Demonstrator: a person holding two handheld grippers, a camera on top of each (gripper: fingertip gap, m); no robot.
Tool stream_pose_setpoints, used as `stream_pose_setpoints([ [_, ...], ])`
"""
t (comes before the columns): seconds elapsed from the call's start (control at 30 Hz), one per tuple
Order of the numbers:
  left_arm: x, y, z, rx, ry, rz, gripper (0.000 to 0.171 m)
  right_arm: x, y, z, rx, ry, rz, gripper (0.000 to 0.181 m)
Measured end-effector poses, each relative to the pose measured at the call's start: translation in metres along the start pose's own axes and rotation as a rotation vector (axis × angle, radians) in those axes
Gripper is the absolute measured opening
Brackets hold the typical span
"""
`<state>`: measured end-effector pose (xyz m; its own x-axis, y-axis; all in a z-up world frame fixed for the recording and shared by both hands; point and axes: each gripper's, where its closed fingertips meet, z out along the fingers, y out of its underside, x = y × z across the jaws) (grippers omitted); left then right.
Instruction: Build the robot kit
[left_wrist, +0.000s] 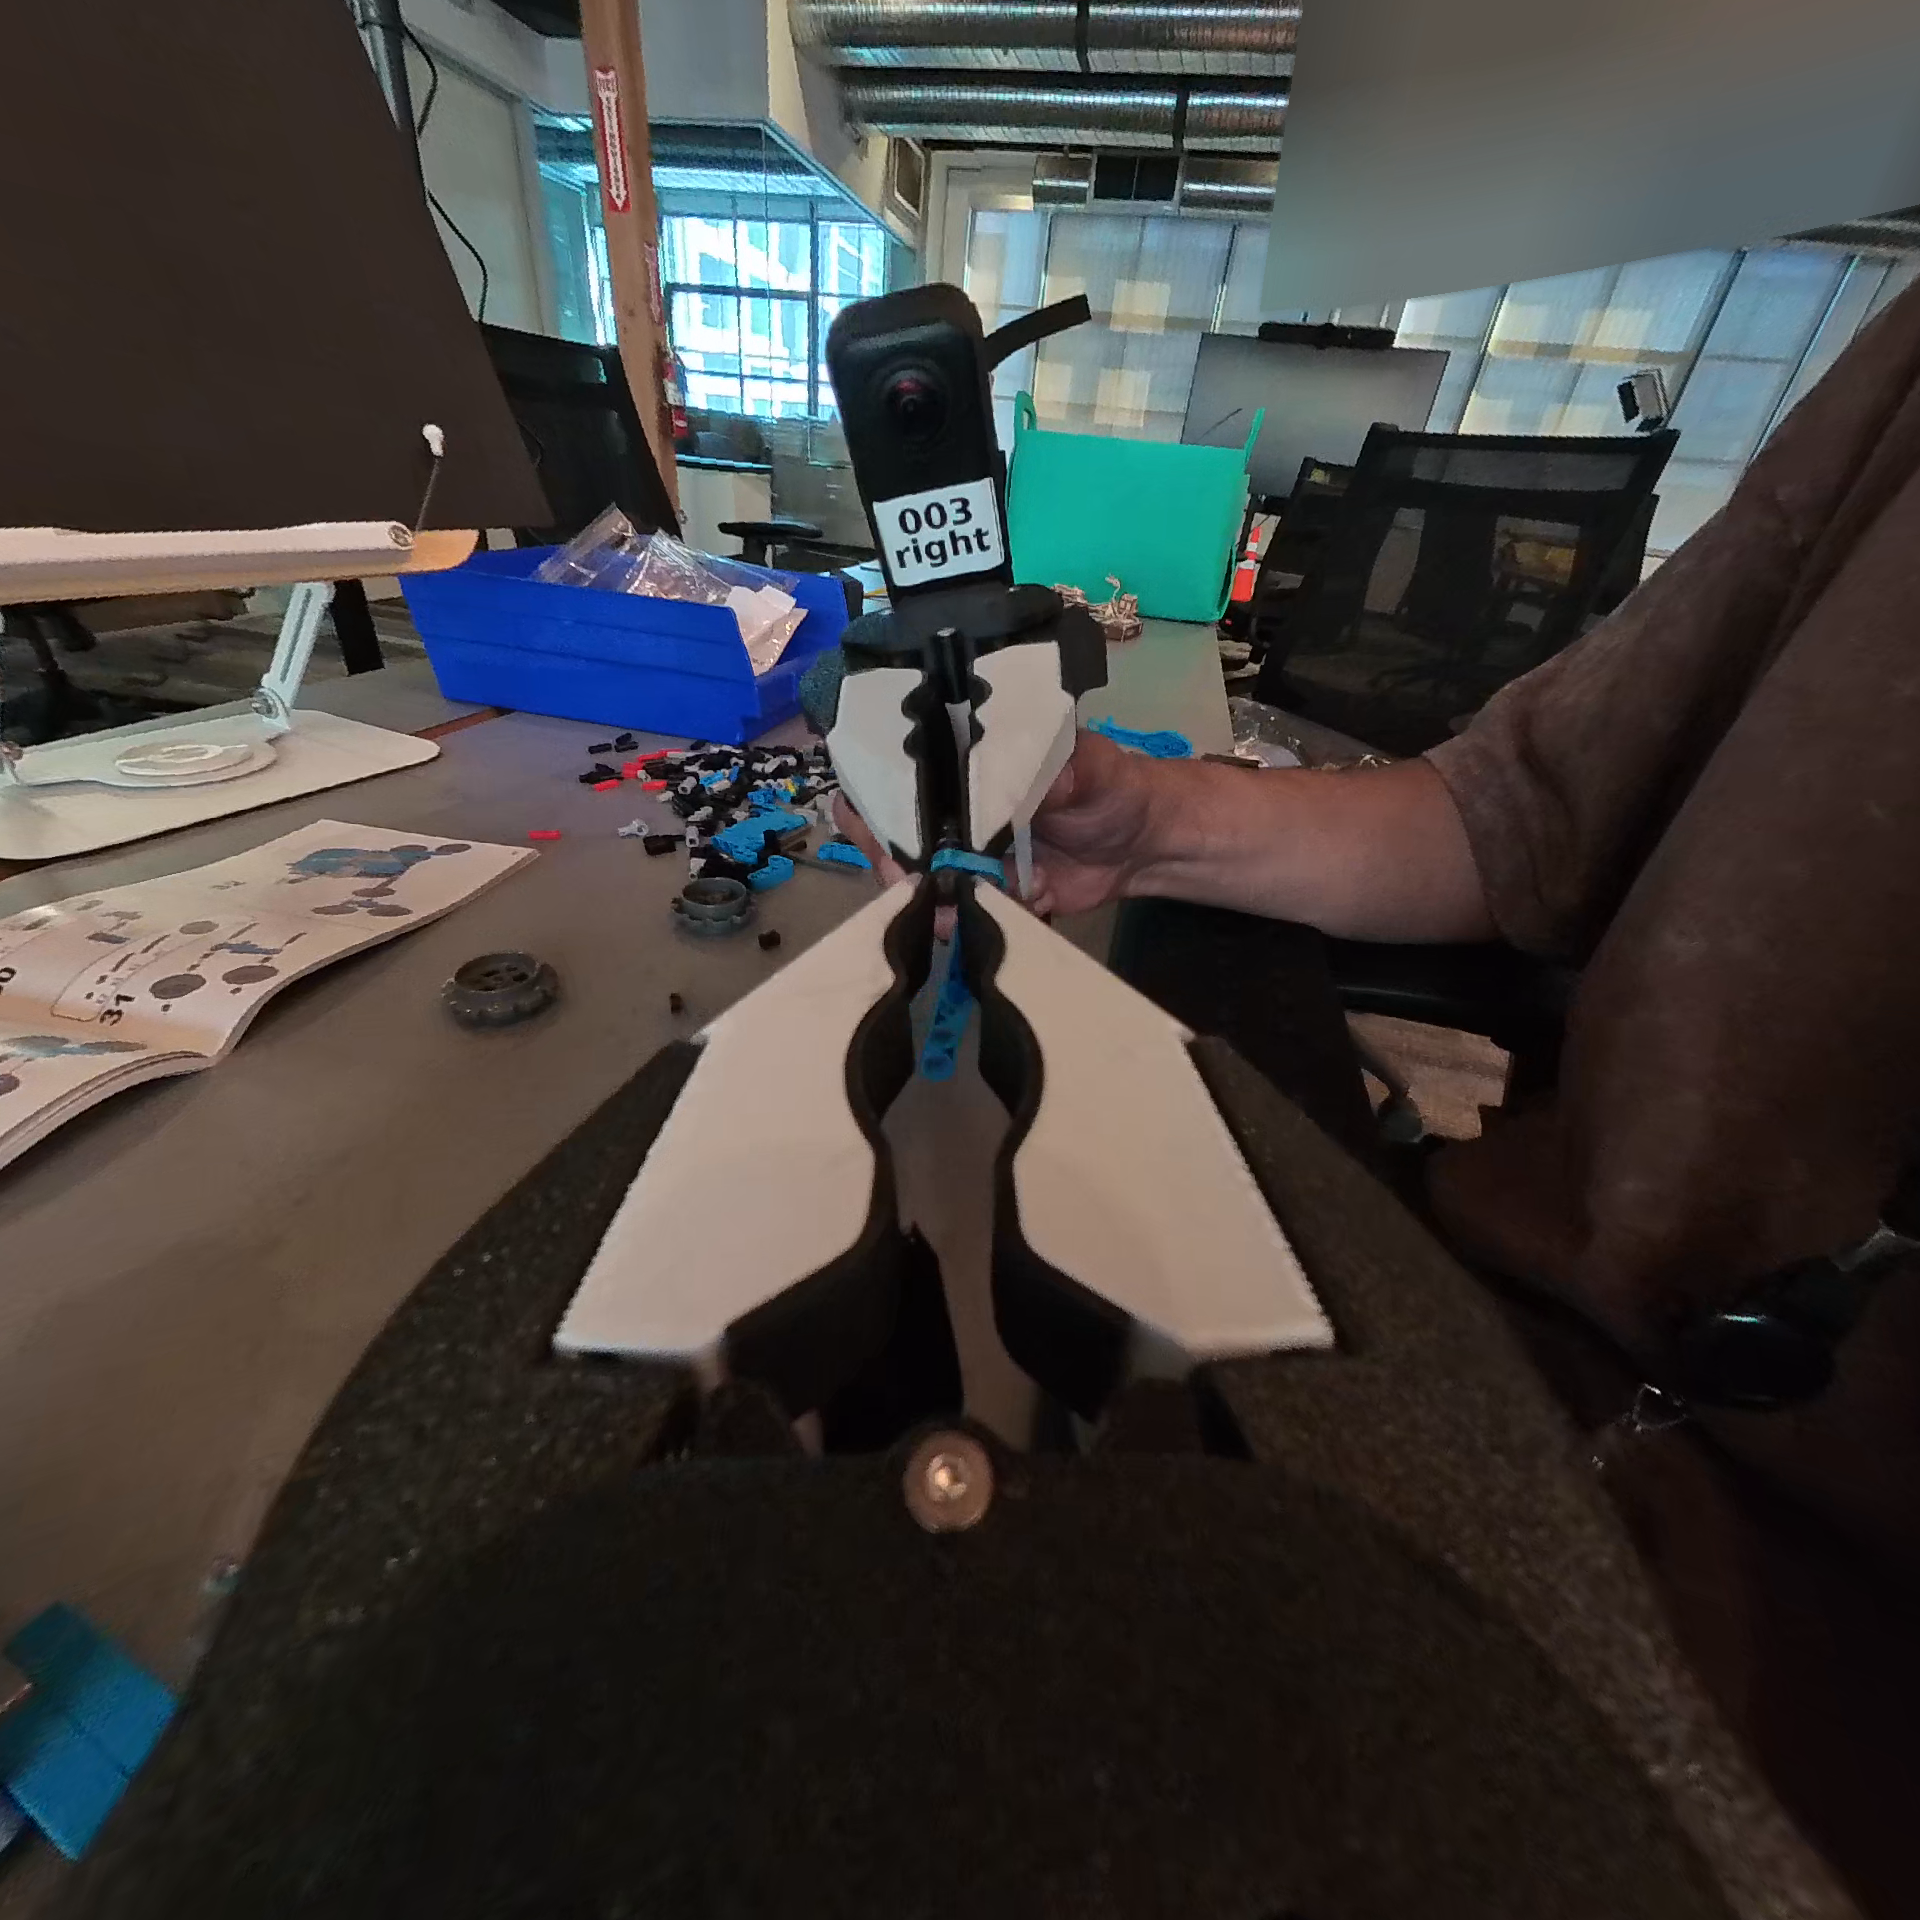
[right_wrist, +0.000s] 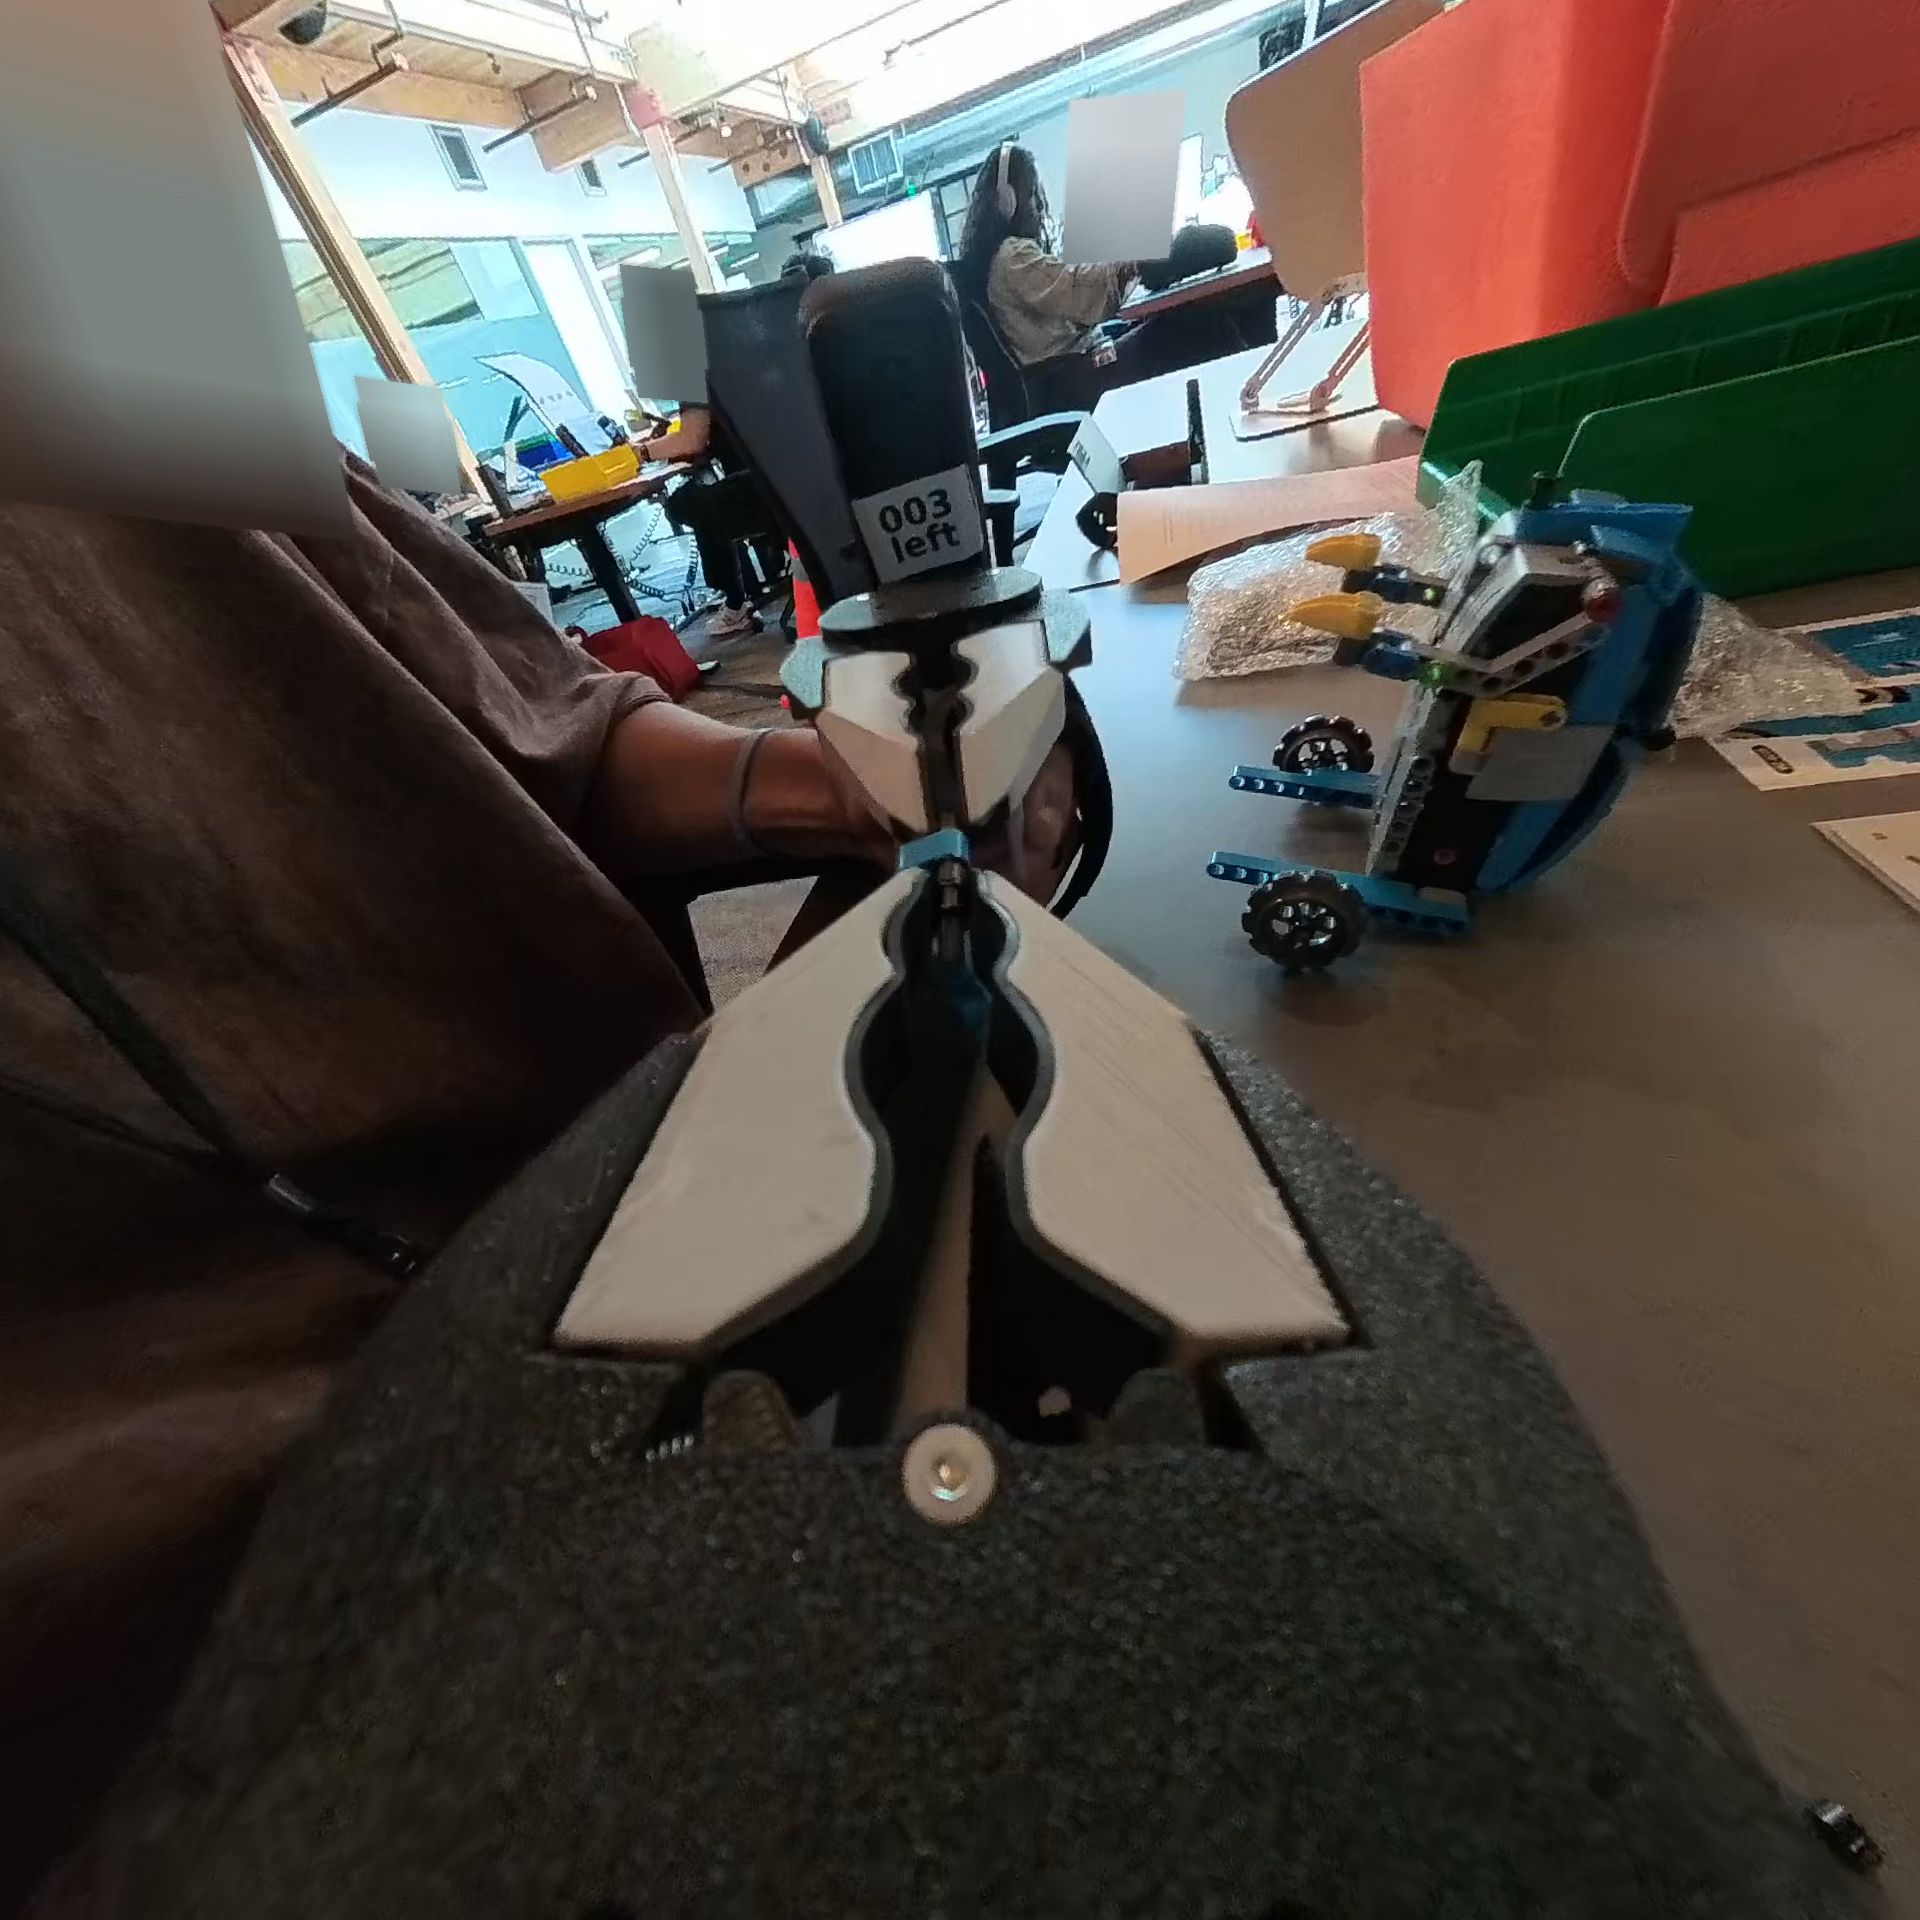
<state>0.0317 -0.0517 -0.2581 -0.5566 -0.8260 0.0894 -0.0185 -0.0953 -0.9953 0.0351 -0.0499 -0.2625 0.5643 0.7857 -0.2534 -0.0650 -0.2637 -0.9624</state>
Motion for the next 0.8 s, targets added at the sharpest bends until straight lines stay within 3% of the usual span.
stream_pose_setpoints([
  [0.8, 0.0008, 0.0025, -0.0006, -0.013, 0.011, 0.0, 0.003, -0.0013, 0.0006, 0.0001, 0.005, -0.009, 0.018, 0.005],
])
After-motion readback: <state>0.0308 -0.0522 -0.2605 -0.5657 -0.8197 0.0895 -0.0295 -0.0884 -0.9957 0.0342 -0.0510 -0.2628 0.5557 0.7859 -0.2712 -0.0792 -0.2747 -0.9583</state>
